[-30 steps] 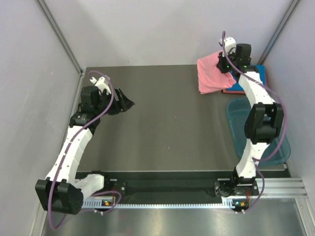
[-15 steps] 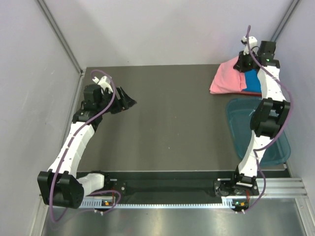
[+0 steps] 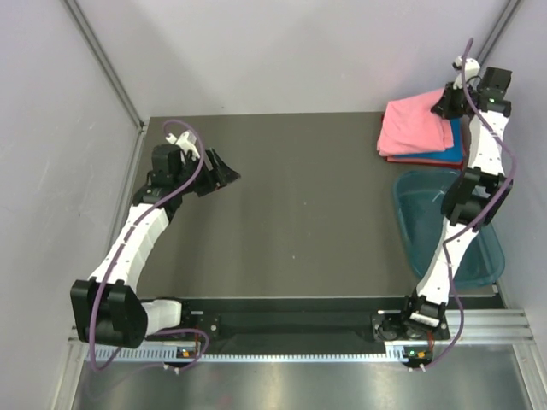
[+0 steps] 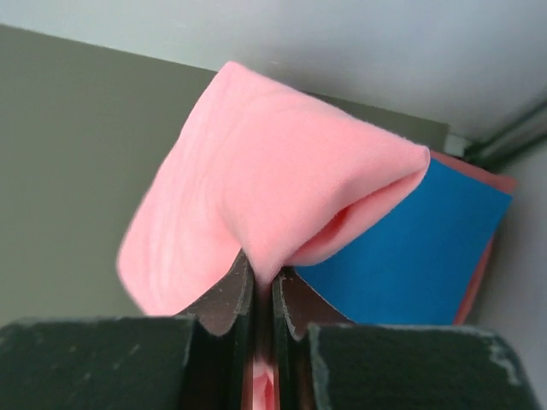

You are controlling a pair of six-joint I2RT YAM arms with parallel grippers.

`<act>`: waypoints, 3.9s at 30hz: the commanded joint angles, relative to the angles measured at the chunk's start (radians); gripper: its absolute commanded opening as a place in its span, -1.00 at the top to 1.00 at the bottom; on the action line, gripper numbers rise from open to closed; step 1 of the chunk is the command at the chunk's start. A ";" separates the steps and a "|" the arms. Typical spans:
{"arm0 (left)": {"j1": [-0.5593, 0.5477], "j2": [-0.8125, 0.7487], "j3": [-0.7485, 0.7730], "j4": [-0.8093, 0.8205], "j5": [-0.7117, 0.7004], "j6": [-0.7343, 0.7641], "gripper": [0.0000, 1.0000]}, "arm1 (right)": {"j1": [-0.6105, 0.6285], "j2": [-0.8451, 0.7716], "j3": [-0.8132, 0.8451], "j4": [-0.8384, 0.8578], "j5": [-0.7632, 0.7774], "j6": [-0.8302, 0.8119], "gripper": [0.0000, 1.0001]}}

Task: Fold and stack the t-shirts
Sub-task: Neatly place the folded tshirt to the corner

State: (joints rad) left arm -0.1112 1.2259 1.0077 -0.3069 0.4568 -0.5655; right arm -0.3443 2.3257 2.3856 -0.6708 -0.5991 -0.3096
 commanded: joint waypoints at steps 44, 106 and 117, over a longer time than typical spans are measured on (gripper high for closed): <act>-0.076 0.227 0.077 0.196 0.069 -0.048 -0.54 | -0.099 0.088 -0.014 0.398 0.211 0.302 0.03; -0.070 -0.055 0.092 0.296 0.125 -0.057 -0.57 | 0.017 -1.056 -1.065 0.105 0.153 0.589 -0.99; -0.067 -0.178 0.089 0.005 0.244 0.038 -0.98 | 0.272 -1.419 -1.410 0.243 0.016 0.722 -0.99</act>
State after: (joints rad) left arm -0.1822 1.1427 1.1355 -0.2569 0.6594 -0.5716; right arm -0.0986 0.9722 1.0115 -0.4942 -0.5404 0.3634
